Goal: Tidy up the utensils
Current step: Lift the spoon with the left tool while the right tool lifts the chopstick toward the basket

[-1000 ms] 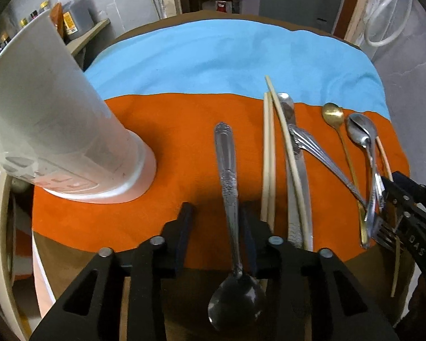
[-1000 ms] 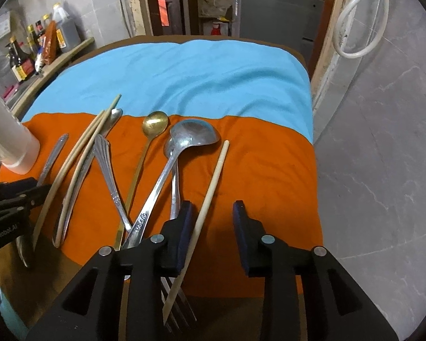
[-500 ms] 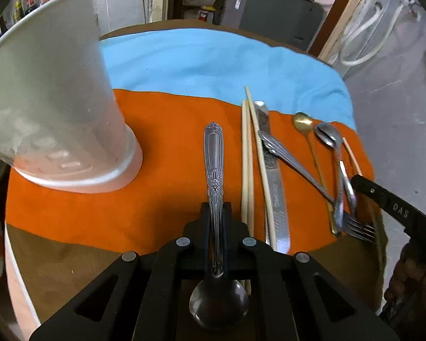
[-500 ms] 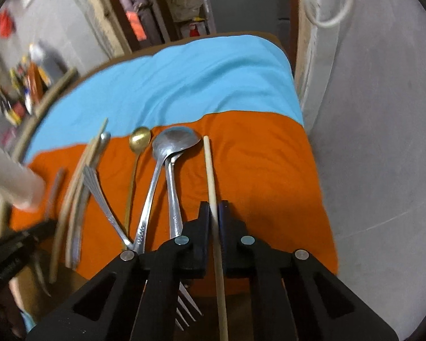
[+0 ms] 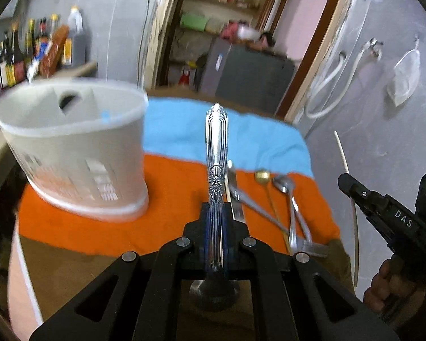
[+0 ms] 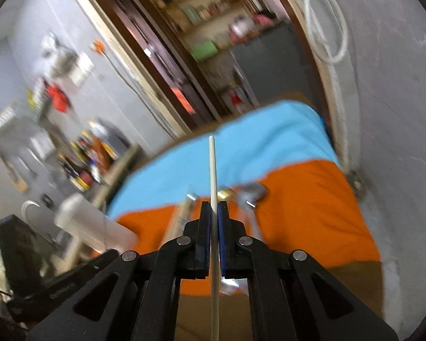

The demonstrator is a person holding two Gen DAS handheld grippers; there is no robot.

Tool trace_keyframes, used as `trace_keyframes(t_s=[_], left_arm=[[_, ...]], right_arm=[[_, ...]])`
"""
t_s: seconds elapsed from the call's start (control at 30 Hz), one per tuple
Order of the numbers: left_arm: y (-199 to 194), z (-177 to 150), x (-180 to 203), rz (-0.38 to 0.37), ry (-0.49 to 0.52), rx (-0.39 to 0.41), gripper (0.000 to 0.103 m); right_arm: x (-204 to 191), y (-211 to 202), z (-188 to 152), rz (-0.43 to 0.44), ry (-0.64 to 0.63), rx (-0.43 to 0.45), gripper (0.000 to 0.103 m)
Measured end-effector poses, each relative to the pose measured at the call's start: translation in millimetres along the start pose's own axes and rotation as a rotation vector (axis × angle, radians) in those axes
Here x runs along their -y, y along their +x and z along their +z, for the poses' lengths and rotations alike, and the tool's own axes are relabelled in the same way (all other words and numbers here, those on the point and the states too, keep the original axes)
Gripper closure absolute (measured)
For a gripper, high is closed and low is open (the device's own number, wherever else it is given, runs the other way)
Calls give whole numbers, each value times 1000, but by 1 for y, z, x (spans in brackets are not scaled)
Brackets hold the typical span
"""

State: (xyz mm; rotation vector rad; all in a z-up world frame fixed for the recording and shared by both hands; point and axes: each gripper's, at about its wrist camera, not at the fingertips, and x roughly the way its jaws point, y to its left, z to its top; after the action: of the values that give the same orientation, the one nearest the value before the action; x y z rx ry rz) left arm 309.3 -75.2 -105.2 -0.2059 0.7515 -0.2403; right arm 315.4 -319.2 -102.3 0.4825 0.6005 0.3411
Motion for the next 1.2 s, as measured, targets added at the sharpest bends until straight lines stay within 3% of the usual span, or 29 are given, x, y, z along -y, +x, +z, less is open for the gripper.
trace_keyframes(t_s=[0.23, 0.53, 0.93, 1.07, 1.2], left_arm=[[-20, 27, -13, -6, -20, 113, 98], [-80, 65, -58, -4, -47, 221, 98], [-131, 111, -138, 51, -106, 341, 98], [-130, 120, -166, 78, -114, 370, 98], [-117, 118, -187, 101, -118, 358, 98]], right_arm=[[-46, 2, 18, 103, -63, 124, 100], [-103, 15, 40, 212, -146, 239, 100], [-182, 62, 64, 465, -100, 383, 100], [-193, 83, 58, 494, -66, 411, 100], [-196, 98, 47, 454, -51, 436, 100]])
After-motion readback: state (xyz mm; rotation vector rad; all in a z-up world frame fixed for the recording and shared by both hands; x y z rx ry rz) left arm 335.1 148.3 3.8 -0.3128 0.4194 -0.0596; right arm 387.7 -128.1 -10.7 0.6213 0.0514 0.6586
